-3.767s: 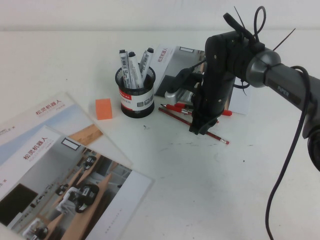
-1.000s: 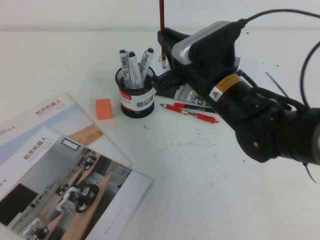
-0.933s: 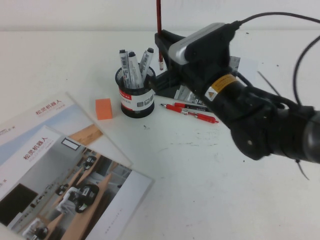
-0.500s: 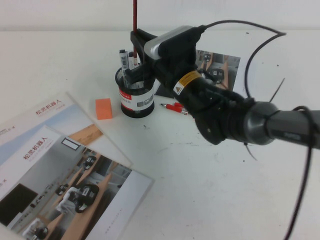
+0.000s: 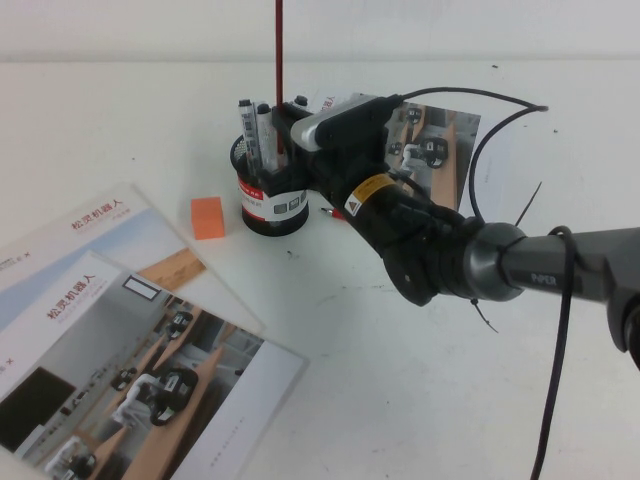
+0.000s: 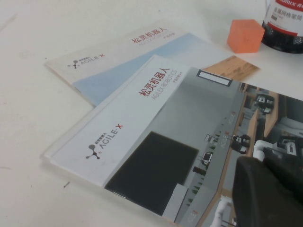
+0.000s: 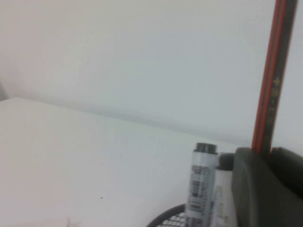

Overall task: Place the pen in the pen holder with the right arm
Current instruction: Place the pen onto the pen holder

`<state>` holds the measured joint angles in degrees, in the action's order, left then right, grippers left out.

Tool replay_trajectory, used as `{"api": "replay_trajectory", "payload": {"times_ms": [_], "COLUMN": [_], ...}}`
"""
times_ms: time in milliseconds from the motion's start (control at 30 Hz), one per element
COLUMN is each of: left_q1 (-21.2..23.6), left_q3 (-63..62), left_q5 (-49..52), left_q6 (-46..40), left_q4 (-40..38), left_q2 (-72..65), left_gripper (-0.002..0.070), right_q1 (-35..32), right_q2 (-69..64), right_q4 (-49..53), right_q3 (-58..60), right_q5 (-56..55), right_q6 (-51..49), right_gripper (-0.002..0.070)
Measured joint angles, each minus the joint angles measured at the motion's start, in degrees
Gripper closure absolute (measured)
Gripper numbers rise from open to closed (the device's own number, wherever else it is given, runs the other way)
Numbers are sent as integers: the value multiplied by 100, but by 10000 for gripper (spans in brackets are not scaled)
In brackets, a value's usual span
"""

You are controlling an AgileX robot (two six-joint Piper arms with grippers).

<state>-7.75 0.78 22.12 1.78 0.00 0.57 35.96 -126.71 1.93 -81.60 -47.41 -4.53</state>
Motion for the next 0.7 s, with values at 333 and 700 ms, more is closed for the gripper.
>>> {"api": "replay_trajectory", "payload": {"times_ms": [333,700], "left_q1": [0,0], "left_q3": [0,0], "left_q5": [0,0], "left_q6": [0,0], "left_q4": [0,0], "left_q2": [0,0], "left_gripper": [676,676], "right_q1": [-71,-71], "right_q2": [0,82], "right_q4": [-89,-89], "right_q3": [0,0], "right_q5": [291,516], "right_q6": [0,-18], "right_gripper": [478,224]}}
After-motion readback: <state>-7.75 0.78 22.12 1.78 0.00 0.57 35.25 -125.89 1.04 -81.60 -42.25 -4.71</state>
